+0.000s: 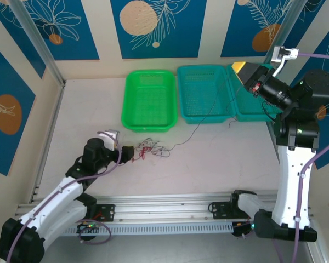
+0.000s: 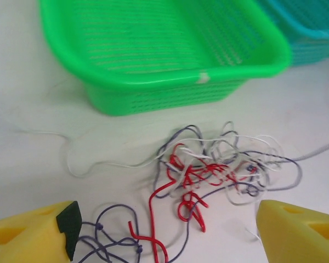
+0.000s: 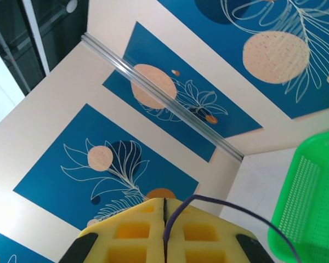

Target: Untangle the cables

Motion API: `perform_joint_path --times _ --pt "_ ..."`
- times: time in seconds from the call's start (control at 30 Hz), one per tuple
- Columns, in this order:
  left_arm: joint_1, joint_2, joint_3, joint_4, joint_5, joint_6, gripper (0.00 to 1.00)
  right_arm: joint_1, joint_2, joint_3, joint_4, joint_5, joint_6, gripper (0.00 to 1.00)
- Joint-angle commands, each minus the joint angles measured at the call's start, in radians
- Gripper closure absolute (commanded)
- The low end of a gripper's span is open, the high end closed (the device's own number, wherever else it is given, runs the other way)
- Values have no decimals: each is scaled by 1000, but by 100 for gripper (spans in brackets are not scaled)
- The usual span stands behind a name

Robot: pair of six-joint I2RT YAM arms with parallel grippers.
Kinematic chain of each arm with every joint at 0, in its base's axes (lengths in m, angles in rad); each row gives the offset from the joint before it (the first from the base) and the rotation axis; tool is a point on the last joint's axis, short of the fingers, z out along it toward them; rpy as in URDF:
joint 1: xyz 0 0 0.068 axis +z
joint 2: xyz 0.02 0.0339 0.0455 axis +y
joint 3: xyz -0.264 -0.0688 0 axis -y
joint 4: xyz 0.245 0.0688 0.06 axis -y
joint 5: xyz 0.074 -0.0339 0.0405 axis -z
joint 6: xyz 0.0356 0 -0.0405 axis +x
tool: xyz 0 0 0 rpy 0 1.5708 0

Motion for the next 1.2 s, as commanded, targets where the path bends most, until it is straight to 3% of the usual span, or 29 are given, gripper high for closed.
perform_joint_path --times 0.0,0.2,0.37,0.53,0.67,0.8,1.0,1.07,1.17 --pt "-22 64 96 -78 191 156 15 21 14 6 -20 -11 -20 100" --pt "-194 338 299 -168 183 410 13 31 16 -1 -62 -20 -46 100" --pt "-273 551 394 -144 36 507 11 31 7 6 -82 -20 -57 100" --pt "-302 733 468 -183 -139 495 11 28 -1 33 -138 -11 -93 100" --pt "-303 781 506 -212 -145 480 15 22 -22 16 -151 9 -96 100" --pt "-308 886 604 -360 -191 457 22 2 -43 2 -172 50 -90 100" --pt "-320 977 637 -442 -280 464 23 -64 -92 -56 -158 67 -49 100" --pt "-320 1003 650 -461 -285 456 28 -81 -103 -74 -160 60 -37 100" --pt "-320 1019 663 -473 -270 466 58 -116 -125 -99 -193 81 -31 100"
